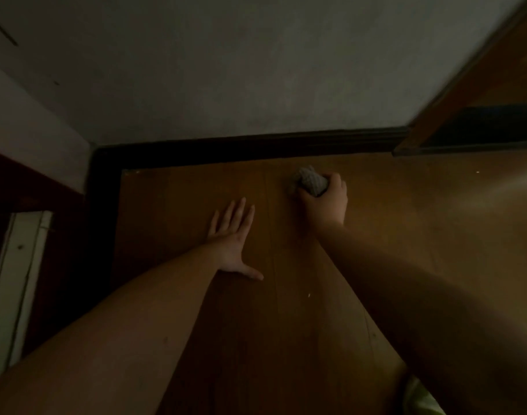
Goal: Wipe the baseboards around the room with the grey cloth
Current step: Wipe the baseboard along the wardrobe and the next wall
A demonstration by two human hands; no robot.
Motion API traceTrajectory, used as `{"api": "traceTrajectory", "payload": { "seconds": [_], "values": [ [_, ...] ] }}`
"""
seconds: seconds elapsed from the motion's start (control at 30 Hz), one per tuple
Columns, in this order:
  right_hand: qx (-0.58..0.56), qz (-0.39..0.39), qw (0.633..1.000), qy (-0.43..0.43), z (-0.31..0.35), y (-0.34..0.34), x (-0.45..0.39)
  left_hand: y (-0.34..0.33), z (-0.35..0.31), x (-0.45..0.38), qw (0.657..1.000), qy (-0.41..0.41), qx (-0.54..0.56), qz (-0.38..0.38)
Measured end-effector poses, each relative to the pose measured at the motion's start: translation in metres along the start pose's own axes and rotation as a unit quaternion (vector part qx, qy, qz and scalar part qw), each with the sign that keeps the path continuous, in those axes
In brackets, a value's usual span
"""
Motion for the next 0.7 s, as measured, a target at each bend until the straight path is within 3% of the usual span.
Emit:
{"api": "traceTrajectory", "payload": {
  "seconds": [0.37, 0.7],
  "values": [
    [-0.002, 0.062, 0.998, 0.028, 0.023, -0.068, -0.023, -0.003, 0.003, 0.011, 1.000, 0.014, -0.005, -0.003],
    [0.067, 0.009, 0.997, 0.041, -0.011, 0.021, -0.095, -0.005, 0.004, 0.009, 1.000, 0.018, 0.008, 0.011]
  ]
}}
Point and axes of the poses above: each hand's wrist, its own x-axis away from the middle knuckle, its own y-axis out of the back of the hand, z = x × y, the point moved 1 cm from there along -x, towards the middle knuckle, and after that the axes turned 9 degrees about -x, right-handed, at the moved point
